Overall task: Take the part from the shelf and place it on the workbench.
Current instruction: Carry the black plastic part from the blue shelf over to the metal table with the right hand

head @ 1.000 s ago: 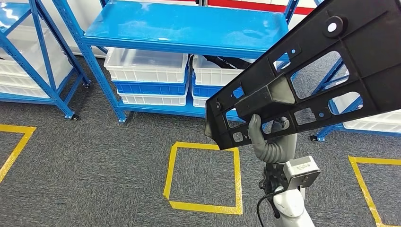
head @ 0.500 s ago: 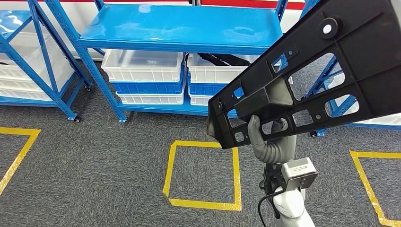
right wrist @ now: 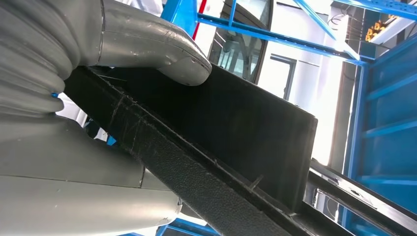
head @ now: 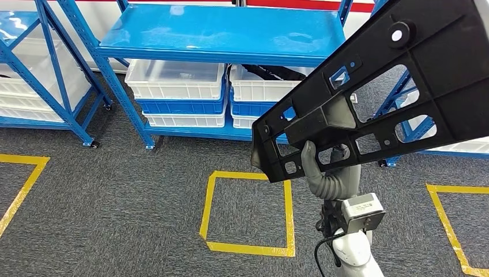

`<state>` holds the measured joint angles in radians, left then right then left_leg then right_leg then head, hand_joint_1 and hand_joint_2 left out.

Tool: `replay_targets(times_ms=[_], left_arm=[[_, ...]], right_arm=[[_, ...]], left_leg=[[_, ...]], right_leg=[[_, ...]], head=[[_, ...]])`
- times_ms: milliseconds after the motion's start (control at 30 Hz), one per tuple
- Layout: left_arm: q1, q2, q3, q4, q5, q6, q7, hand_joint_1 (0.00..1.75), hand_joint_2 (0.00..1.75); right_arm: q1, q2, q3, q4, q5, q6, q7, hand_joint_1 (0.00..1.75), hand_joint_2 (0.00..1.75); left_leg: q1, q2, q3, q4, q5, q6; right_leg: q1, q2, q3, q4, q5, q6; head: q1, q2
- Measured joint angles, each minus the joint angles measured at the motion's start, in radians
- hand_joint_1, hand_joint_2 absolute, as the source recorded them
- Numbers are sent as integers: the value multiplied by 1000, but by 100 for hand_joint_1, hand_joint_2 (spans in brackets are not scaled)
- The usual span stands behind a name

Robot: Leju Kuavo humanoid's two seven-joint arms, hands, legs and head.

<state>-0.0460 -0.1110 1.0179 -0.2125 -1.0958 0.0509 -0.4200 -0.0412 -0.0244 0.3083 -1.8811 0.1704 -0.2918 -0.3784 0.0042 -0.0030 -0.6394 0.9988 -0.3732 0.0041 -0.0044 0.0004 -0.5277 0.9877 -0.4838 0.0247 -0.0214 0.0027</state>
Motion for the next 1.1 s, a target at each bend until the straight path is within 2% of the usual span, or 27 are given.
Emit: replay_targets(times_ms=[200, 267, 333, 367, 400, 467, 500, 533, 567, 600, 633, 667, 700, 767, 833, 867, 900, 967, 1000, 1033, 1067, 1100], left_arm=[[0, 0, 1, 0, 0, 1, 4, 0, 175], [0, 0, 1, 0, -1, 2, 5, 0, 175], [-2, -2, 1, -1, -2, 4, 6, 0, 175], [-3, -4, 1, -1, -3, 5, 6, 0, 175], [-4, -6, 1, -1, -3, 6, 6, 0, 175], [-6, -8, 1, -1, -4, 8, 6, 0, 175], [-7, -10, 1, -1, -5, 8, 6, 0, 175], [-7, -11, 1, -1, -6, 9, 6, 0, 175], [-7, -12, 1, -1, -7, 9, 5, 0, 175], [-8, -13, 1, -1, -8, 9, 5, 0, 175], [-8, -10, 1, -3, -9, 9, 5, 0, 175], [-8, -10, 1, -5, -10, 10, 4, 0, 175], [-8, -9, 2, -7, -11, 10, 4, 0, 175], [-6, -10, 4, -8, -12, 10, 3, 0, 175], [-2, -12, 6, -7, -12, 10, 3, 0, 175], [0, -12, 8, -7, -12, 10, 3, 0, 175], [0, -13, 8, -6, -12, 10, 3, 0, 175], [0, -13, 9, -6, -12, 10, 3, 0, 175], [0, -13, 11, -6, -12, 10, 3, 0, 175], [0, -13, 12, -6, -12, 10, 3, 0, 175], [0, -13, 14, -6, -12, 10, 3, 0, 175], [0, -13, 15, -6, -12, 10, 3, 0, 175]], right_arm=[[0, 0, 0, 0, 14, 1, 0, 150, 175], [0, 1, 1, 0, 21, 2, 0, 150, 175], [-1, 1, 1, -2, 28, 3, 1, 150, 175], [-2, 0, 1, -2, 31, 3, 1, 150, 175], [-2, 0, 2, -2, 35, 3, 1, 150, 175], [1, -2, 2, -2, 38, 3, 2, 150, 175], [3, -2, 2, -2, 39, 3, 2, 150, 175], [4, -3, 2, -2, 41, 3, 3, 150, 175], [5, -4, 2, -2, 42, 3, 3, 150, 175], [5, -5, 2, -2, 44, 3, 4, 150, 175], [5, -6, 3, -1, 45, 3, 4, 150, 175], [6, -6, 3, -1, 46, 2, 5, 150, 175], [6, -6, 3, -1, 47, 2, 5, 150, 175], [8, -6, 3, -1, 47, 2, 6, 150, 175], [7, -4, 3, -1, 47, 2, 6, 150, 175], [7, -4, 3, -2, 47, 2, 6, 150, 175], [8, -4, 3, -2, 47, 2, 6, 150, 175], [10, -3, 2, -2, 47, 2, 6, 150, 175], [10, -3, 2, -2, 47, 2, 6, 150, 175], [11, -3, 2, -2, 47, 2, 6, 150, 175], [11, -3, 3, -2, 47, 2, 6, 150, 175], [11, -3, 3, -2, 48, 2, 6, 150, 175]], left_leg=[[-2, 0, -1, 2, -1, 1], [-4, -1, 2, -5, 2, 11], [2, -1, 14, -33, 17, 24], [8, 0, 19, -48, 25, 26], [12, -1, 20, -56, 31, 27], [18, -3, 11, -59, 37, 22], [22, -6, 6, -58, 40, 17], [27, -8, 0, -57, 44, 10], [34, -12, -7, -53, 47, 2], [41, -16, -15, -45, 49, -9], [44, -21, -23, -36, 50, -21], [45, -24, -30, -25, 48, -33], [43, -27, -34, -18, 45, -43], [44, -30, -32, -18, 46, -55], [49, -24, -36, -10, 38, -57], [50, -16, -49, 23, 12, -56], [48, -8, -72, 82, -29, -53], [40, -1, -133, 240, -118, -45], [37, 0, -152, 297, -142, -40], [33, 0, -152, 315, -145, -32], [27, 1, -131, 289, -130, -22], [20, 7, -94, 230, -105, -9]], right_leg=[[-5, 0, 2, -3, 2, 4], [-8, -1, 10, -12, 7, 12], [-7, -1, 9, -5, 1, 17], [-6, -1, -5, 22, -16, 16], [-9, -1, -31, 73, -43, 13], [-17, 0, -93, 200, -100, 14], [-23, 0, -111, 239, -113, 22], [-30, 0, -108, 238, -108, 35], [-38, 0, -84, 194, -89, 53], [-48, 1, -45, 123, -64, 73], [-53, 6, -16, 66, -43, 87], [-56, 9, 2, 26, -29, 88], [-57, 12, 7, 14, -25, 78], [-53, 11, -1, 29, -22, 42], [-49, 4, 0, 34, -15, 20], [-46, 1, -1, 34, -10, 12], [-43, -3, -1, 34, -7, 6], [-32, -11, -6, 34, -4, 1], [-26, -16, -7, 35, -4, 1], [-20, -21, -6, 35, -5, 0], [-16, -26, -5, 35, -6, -1], [-12, -32, -2, 35, -8, -3]], head=[[0, 0], [-1, 0], [-1, 0], [0, 0], [1, 0], [1, 0], [1, 0], [1, 0], [1, 0], [1, 0], [4, 0], [8, 0], [9, 0], [5, 0], [-3, 0], [-5, 0], [-7, 0], [-7, 0], [-7, 0], [-7, 0], [-7, 0], [-7, 0]])
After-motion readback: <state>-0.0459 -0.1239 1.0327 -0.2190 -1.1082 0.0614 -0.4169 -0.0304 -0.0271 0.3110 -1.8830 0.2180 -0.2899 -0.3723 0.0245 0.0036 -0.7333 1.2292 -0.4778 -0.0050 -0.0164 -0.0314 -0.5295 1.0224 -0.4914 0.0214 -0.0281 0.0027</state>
